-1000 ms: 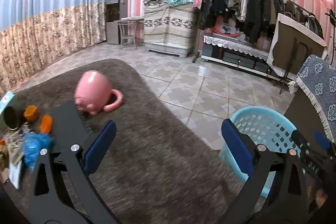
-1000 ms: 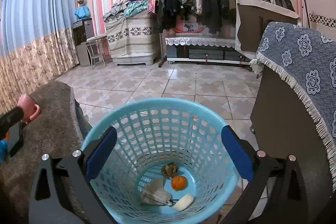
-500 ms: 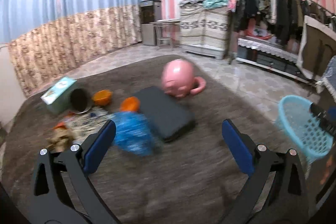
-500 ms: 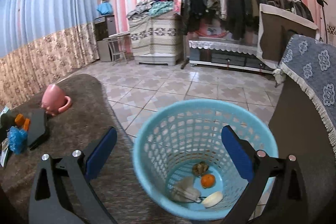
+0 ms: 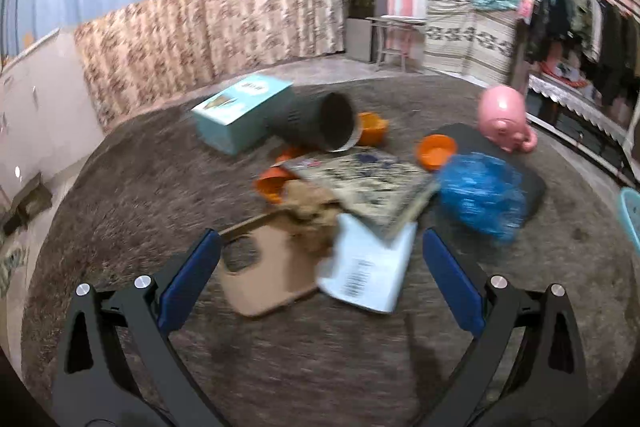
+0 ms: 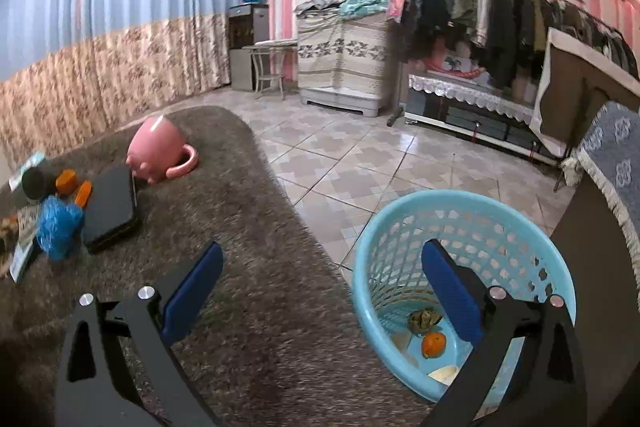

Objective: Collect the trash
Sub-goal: 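Grasp another brown paper scrap with the left tool while the right tool grasps the blue plastic bag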

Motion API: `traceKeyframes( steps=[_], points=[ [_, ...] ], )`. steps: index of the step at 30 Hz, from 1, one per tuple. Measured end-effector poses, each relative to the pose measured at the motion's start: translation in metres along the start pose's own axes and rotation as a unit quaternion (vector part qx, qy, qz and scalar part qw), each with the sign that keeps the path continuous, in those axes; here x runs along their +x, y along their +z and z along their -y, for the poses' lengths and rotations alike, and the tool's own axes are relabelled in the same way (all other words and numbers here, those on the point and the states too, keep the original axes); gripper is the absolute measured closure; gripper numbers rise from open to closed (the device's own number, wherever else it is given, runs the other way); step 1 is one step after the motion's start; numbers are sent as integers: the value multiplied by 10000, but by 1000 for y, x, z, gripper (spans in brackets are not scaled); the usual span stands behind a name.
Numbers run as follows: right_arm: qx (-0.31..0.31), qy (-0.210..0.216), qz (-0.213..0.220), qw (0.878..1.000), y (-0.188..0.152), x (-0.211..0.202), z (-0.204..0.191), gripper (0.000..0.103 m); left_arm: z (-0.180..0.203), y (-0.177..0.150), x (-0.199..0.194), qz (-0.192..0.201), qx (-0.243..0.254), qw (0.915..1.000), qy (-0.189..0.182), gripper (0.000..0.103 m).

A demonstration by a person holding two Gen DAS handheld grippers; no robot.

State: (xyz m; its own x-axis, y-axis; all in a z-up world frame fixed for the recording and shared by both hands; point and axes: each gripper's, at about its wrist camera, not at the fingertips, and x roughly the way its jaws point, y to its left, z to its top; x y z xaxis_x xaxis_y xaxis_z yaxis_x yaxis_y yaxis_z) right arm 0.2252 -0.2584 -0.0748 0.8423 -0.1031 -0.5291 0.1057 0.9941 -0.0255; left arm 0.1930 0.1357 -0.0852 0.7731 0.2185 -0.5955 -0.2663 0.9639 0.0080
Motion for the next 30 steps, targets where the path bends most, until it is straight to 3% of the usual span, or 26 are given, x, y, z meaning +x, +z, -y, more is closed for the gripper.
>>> traceKeyframes(
  steps=[5,9,10,13,14,19,23,30],
  points=[
    [-50,173,-163,9997,0,6,-14,6,-21,13,21,-33,76,9999,126,6],
    [96,341,-294,9989,0,10,-28,6,-22,18,41,-203,114,9995,-190,10],
    [119,379,-312,9987,1,11,-31,6,-20,18,44,-255,108,9993,-256,17],
    [91,541,-375,9978,1,13,-47,6,-16,15,55,-476,143,9974,-518,55],
    [9,601,-390,9974,1,13,-56,6,-17,15,54,-462,125,9969,-618,60],
    [-280,949,-392,9943,-1,12,-92,6,-23,13,34,-193,116,9981,-581,61],
    [-672,1293,-265,9890,5,9,-134,6,-37,15,21,-77,221,9994,-262,60],
    [-1456,1806,-295,9723,-1,13,-215,6,-93,18,14,-27,-69,9998,160,60]
  ],
)
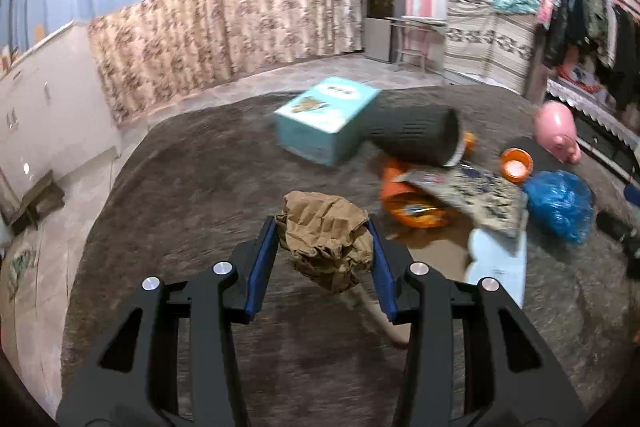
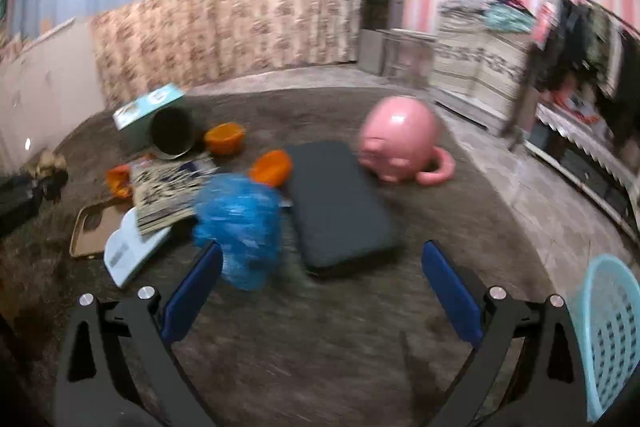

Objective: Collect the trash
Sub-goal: 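Grasp another brown paper scrap with the left tool while the right tool grasps the blue plastic bag, then carry both items over the blue basket and open both tools to drop them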

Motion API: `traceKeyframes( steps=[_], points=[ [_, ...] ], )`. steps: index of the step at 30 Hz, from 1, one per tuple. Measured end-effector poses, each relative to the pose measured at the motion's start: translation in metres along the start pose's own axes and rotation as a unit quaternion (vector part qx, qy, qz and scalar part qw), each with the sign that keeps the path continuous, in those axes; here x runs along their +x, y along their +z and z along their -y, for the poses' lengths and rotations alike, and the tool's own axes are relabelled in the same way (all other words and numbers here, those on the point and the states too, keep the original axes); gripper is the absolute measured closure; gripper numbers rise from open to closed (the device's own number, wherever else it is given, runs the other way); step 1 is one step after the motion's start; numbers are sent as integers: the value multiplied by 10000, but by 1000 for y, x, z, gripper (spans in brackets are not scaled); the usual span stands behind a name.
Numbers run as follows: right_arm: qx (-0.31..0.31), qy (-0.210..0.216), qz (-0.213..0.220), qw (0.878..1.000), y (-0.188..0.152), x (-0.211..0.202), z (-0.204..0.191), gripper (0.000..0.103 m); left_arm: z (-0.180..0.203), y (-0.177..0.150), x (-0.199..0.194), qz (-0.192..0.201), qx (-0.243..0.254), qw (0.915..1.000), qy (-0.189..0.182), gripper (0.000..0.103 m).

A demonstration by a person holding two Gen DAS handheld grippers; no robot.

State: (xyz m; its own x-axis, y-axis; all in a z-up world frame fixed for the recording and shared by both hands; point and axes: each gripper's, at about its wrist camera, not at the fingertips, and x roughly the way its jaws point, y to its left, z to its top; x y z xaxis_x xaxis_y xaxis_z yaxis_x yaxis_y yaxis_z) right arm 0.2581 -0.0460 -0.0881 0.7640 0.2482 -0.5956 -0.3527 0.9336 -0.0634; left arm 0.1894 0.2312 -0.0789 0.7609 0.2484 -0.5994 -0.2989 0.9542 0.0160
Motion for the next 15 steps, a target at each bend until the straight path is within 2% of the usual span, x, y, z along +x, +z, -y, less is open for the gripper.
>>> traceKeyframes(
  steps=[3,5,7,8,9,11,15],
  points=[
    [-274,-7,-77,9996,5,15,-23,6,-21,-3,-4,-3,-325,9994,-71,60],
    [-291,18,-144,9995,7,24,-30,7,-30,-7,-4,-6,-387,9992,67,60],
    [-457,46,-305,9985,6,36,-39,25,-35,-9,-4,-72,-382,9991,179,60],
    [-515,97,-380,9979,5,38,-41,47,-36,-9,-4,-94,-390,9990,212,60],
    [-564,221,-499,9969,3,41,-43,61,-37,-10,-6,-87,-397,9989,215,60],
    [-510,396,-432,9970,0,34,-40,64,-33,-8,-10,-49,-400,9990,189,60],
    [-357,211,209,9989,5,-13,-18,67,-6,-1,-24,130,-220,9997,29,60]
  ],
)
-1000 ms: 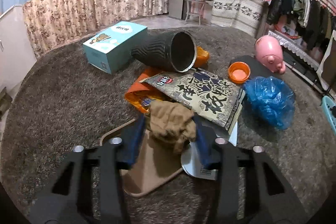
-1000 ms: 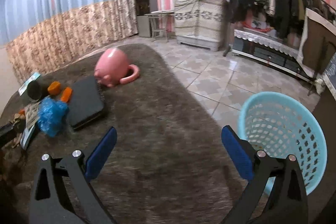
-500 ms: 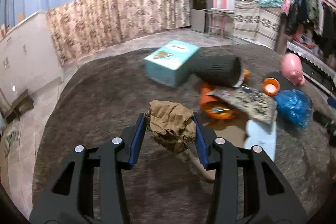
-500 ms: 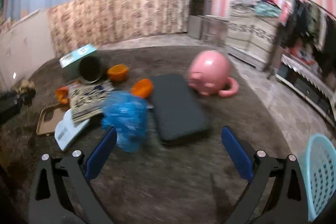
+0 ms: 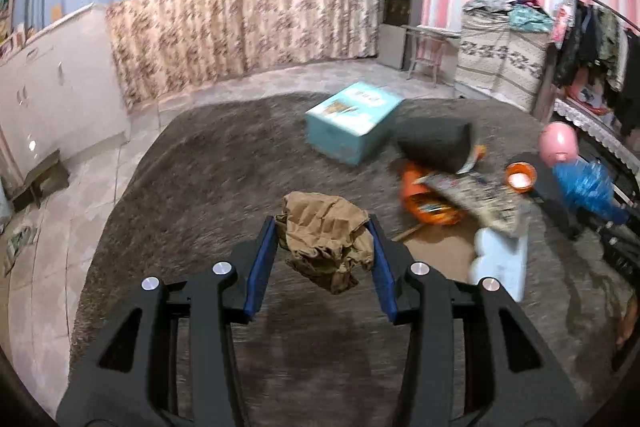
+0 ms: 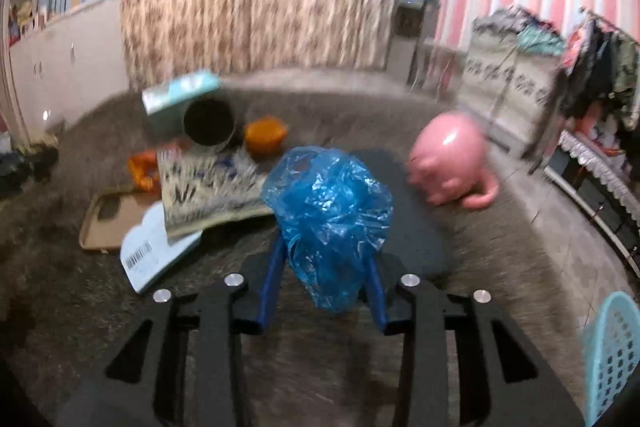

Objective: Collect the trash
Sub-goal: 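Carry both items over the blue basket and open both tools to drop them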

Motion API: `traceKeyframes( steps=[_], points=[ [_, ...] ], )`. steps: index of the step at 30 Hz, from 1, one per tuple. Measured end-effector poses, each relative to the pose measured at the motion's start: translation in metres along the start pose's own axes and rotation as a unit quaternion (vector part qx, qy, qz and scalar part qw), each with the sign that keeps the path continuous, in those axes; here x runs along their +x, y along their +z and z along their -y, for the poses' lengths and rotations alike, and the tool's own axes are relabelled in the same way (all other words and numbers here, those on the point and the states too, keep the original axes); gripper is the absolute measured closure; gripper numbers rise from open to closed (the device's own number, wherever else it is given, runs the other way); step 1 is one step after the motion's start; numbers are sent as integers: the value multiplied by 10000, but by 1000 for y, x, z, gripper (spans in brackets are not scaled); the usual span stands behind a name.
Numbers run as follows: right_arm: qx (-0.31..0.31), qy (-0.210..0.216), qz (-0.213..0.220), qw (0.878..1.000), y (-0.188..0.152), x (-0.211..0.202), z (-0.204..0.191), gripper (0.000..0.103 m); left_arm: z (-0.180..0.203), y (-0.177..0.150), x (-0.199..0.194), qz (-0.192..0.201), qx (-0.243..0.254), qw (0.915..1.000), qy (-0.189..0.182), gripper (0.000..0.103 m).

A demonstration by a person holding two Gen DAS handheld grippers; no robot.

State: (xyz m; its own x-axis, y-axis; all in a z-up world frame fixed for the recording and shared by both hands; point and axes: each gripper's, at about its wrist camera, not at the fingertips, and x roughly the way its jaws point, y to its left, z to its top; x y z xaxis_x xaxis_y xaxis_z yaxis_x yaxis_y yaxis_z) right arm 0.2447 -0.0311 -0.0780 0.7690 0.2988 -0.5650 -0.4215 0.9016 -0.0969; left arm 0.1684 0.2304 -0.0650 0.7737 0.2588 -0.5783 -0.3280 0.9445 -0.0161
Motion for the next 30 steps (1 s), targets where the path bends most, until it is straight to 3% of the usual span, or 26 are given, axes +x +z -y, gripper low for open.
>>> traceKeyframes(
  steps=[4,7,10,15,20,23,30],
  points=[
    [117,-442,300,9985,1,-46,36,67,42,6,-17,187,251,9991,-299,60],
    [149,-1053,430,9934,-11,-83,66,67,82,7,-28,306,473,9967,-582,60],
    [223,-1612,419,9858,-28,-114,102,67,117,4,-36,334,678,9939,-808,60],
    [905,-2497,252,9638,-70,-151,187,67,177,-5,-50,353,945,9874,-1216,59],
    [1927,-2728,174,9424,-109,-169,267,67,234,-20,-60,354,1335,9779,-1567,59],
    [2351,-2739,219,9323,-121,-172,289,67,268,-25,-60,300,1398,9728,-1820,59],
    [2585,-2731,262,9262,-128,-163,309,67,339,-23,-57,266,1459,9604,-2359,59]
  ],
)
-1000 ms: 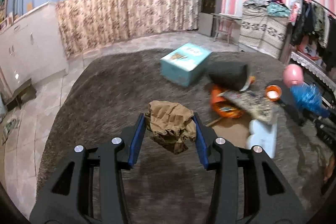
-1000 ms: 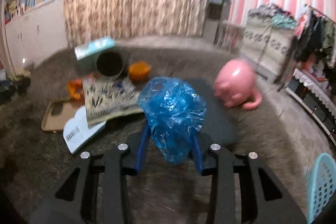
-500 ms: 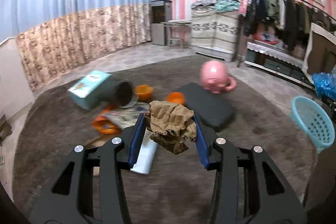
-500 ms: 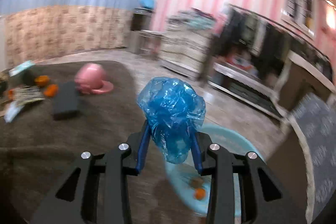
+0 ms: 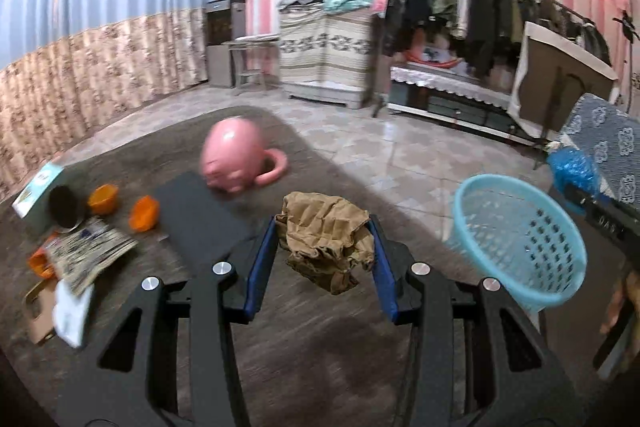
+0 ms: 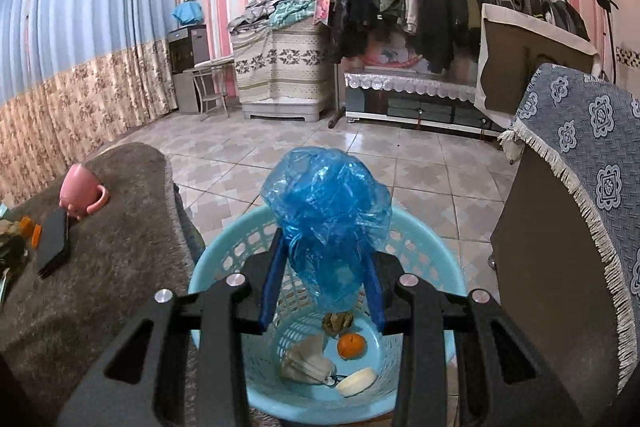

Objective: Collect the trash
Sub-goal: 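Carry both items over the blue basket and open both tools to drop them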

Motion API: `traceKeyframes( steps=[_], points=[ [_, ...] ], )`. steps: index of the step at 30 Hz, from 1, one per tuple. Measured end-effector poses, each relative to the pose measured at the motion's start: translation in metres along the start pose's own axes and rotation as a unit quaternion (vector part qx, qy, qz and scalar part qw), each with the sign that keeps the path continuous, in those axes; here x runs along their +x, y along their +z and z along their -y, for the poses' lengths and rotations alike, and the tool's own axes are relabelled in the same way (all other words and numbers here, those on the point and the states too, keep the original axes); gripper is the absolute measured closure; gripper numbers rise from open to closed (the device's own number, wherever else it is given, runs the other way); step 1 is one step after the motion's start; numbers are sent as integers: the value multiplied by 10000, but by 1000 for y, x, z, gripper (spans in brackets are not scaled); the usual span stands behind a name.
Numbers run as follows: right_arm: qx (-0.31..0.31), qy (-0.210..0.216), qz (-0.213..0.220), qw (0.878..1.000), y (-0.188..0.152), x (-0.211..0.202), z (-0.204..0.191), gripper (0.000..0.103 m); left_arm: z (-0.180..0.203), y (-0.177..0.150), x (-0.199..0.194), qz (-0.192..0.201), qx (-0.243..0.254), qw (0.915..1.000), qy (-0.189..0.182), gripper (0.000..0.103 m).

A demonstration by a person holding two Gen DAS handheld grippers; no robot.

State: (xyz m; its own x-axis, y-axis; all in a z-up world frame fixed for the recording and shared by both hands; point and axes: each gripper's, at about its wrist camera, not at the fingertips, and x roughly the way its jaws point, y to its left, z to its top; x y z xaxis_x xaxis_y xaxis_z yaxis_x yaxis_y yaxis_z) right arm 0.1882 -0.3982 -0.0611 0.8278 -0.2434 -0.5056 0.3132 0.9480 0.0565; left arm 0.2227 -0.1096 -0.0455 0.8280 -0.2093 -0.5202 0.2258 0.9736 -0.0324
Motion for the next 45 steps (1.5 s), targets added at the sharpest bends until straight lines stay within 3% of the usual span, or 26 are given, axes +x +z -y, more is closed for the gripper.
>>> traceKeyframes(
  steps=[8,17,25,27,29,35,45],
  points=[
    [162,-179,-33,9997,4,15,17,67,78,20,38,86,387,9979,-517,59],
    [642,-255,-219,9974,-5,27,52,67,142,27,73,15,660,9928,-1003,59],
    [833,-237,-192,9961,-7,26,65,67,180,27,107,-348,724,9864,-1434,59],
    [929,-248,-263,9950,-10,29,71,67,185,24,110,-327,790,9860,-1431,52],
    [1007,-266,-321,9940,-12,32,75,67,189,19,114,-349,888,9871,-1283,28],
    [906,-281,-394,9947,-13,34,67,67,174,17,113,-220,971,9917,-817,16],
    [479,-173,-543,9972,-18,46,34,66,123,31,100,-83,643,9972,-362,12]
  ],
)
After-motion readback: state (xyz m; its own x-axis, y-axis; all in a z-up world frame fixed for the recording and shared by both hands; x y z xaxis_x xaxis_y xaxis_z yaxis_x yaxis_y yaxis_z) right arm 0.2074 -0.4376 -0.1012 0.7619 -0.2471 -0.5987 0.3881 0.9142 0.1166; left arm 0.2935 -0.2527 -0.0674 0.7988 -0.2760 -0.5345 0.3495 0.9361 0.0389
